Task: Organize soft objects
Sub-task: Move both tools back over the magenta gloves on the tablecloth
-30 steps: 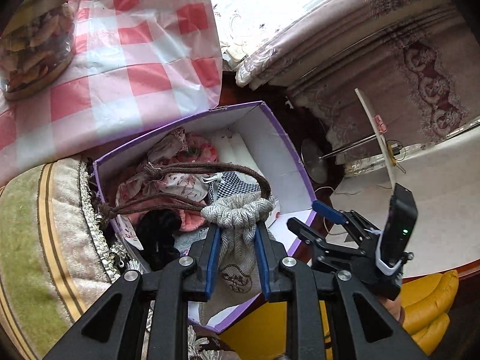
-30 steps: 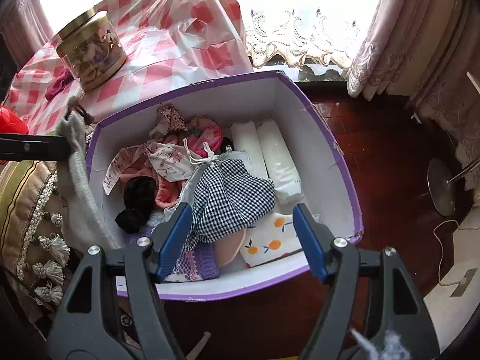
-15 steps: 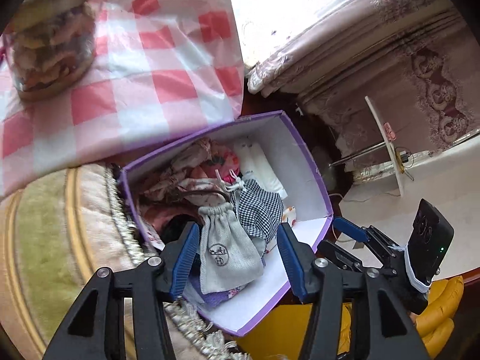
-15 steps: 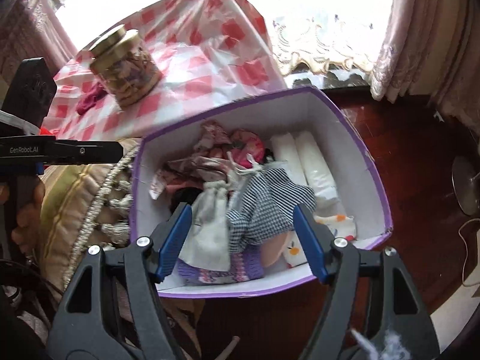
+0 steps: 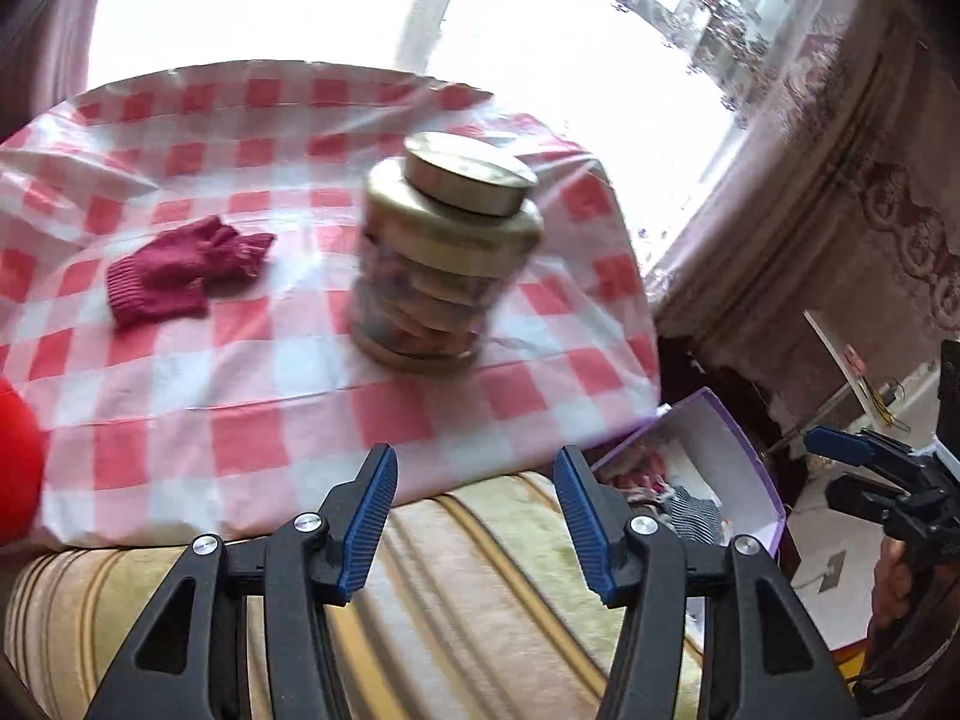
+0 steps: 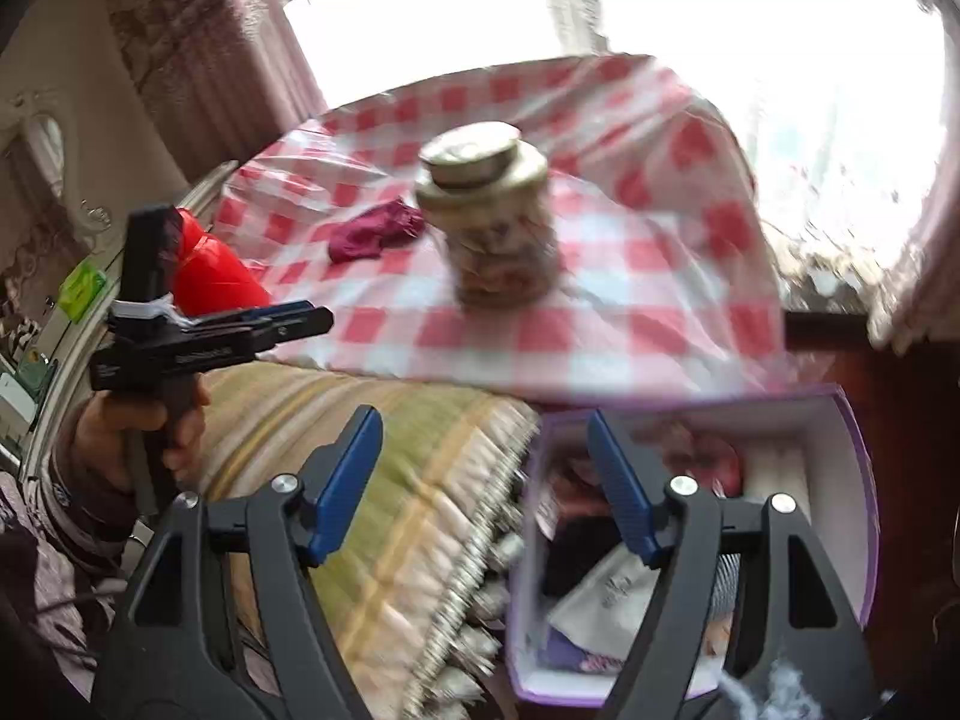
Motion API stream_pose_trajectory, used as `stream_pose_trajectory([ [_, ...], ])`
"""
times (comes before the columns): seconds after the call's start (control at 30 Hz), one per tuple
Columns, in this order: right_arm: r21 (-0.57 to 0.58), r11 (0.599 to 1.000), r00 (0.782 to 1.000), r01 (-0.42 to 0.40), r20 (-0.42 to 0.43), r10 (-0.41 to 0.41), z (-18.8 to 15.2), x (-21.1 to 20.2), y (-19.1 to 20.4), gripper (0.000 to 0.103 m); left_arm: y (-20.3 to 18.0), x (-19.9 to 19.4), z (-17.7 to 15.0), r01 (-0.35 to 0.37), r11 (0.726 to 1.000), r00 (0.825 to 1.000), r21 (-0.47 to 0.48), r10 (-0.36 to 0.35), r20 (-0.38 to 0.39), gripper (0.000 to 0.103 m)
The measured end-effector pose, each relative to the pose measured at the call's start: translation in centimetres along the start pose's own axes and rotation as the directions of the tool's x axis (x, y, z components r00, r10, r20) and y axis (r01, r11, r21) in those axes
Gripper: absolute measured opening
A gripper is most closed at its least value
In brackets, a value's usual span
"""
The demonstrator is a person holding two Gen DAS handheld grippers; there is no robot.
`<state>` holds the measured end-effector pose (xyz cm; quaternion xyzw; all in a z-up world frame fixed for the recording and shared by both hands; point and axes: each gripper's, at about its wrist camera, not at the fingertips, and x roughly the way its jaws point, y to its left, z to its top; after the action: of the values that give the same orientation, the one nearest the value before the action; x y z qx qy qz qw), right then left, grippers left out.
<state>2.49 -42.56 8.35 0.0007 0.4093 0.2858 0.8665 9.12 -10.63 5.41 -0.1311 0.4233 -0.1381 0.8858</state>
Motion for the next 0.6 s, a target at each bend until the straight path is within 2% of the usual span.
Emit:
stream_pose_trajectory([
  [0.13, -0.067, 0.997, 0.999, -0.034, 0.005, 0.035, 3.5, 2.2, 4.2, 0.077, 6.7, -0.8, 1.4, -0.044, 0.989, 0.998, -0.144, 0.050, 0.043, 0.056],
  [0.27, -0.149, 0.987, 0.998, -0.057, -0.010, 0.056, 6.3, 4.8, 8.4, 0.077, 11.6, 0.6, 3.6, -0.117, 0.967, 0.989, -0.228, 0.134, 0.060, 0.056],
  [0.43, -0.201, 0.976, 0.996, -0.089, -0.031, 0.084, 8.8, 8.0, 12.3, 0.079, 17.2, 3.5, 6.5, -0.163, 0.908, 0.979, -0.387, 0.199, 0.054, 0.056],
  [0.6, -0.223, 0.970, 0.995, -0.098, -0.050, 0.089, 11.0, 10.9, 14.1, 0.079, 21.6, 6.7, 8.6, -0.211, 0.841, 0.961, -0.499, 0.272, 0.051, 0.056],
])
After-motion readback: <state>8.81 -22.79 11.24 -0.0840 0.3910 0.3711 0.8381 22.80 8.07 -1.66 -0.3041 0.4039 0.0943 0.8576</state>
